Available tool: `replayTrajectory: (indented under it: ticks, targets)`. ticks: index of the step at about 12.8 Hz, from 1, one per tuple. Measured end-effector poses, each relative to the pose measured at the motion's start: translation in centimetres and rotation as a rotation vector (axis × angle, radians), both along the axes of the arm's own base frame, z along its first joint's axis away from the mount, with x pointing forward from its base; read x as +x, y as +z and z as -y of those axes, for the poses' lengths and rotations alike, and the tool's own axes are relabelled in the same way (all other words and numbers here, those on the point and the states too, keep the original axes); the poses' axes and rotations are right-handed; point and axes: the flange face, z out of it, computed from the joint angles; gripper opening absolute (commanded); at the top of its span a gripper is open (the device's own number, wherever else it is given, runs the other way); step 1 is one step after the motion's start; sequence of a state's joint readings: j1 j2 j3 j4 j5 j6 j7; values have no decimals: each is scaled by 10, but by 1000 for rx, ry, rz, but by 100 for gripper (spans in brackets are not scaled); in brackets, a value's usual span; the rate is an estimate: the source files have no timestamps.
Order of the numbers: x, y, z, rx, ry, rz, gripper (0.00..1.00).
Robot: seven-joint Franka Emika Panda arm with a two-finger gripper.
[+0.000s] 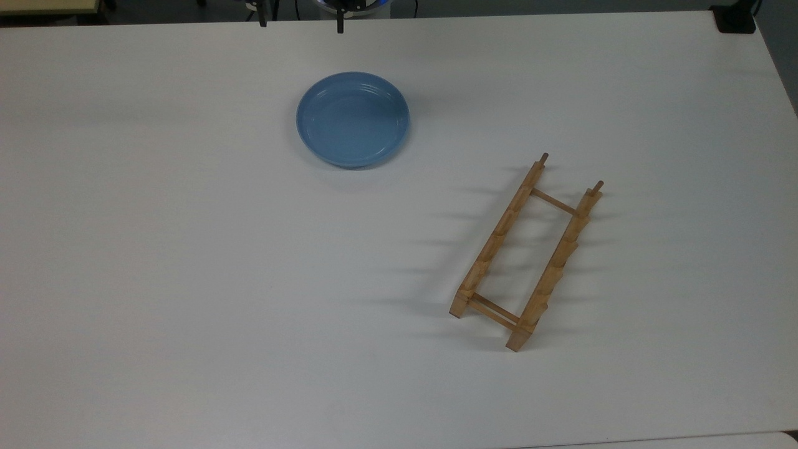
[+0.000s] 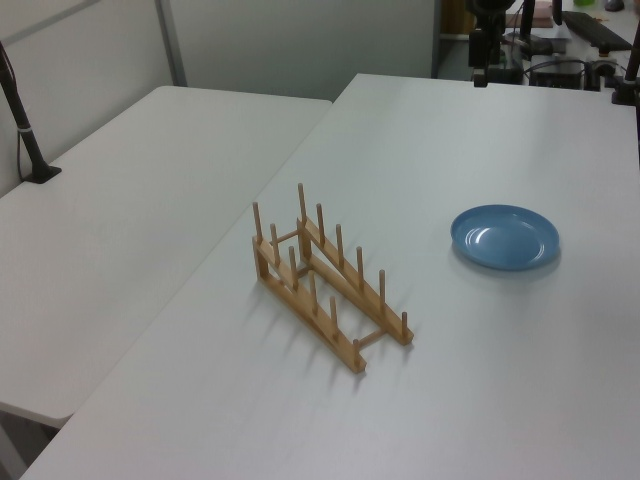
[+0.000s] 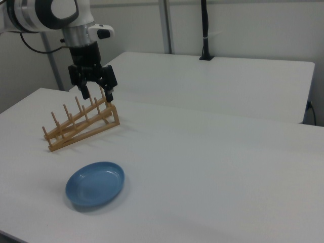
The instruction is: Place plate in plate rack
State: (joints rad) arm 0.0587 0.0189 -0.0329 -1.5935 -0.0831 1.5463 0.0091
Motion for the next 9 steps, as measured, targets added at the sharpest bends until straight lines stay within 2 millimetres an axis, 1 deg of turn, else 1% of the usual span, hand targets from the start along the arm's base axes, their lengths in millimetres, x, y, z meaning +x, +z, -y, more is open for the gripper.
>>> replayTrajectory:
  ticks: [2, 3, 5, 6, 7, 9]
  targets:
    - [-1, -13, 5, 5, 63, -34, 100]
    - [-3, -28, 11, 12, 122, -71, 100]
    - [-1, -50, 18, 21, 185, -87, 100]
    - [1, -63, 20, 22, 209, -83, 100]
    - [3, -86, 21, 12, 241, -86, 100]
    - [4, -120, 25, -18, 294, -117, 100]
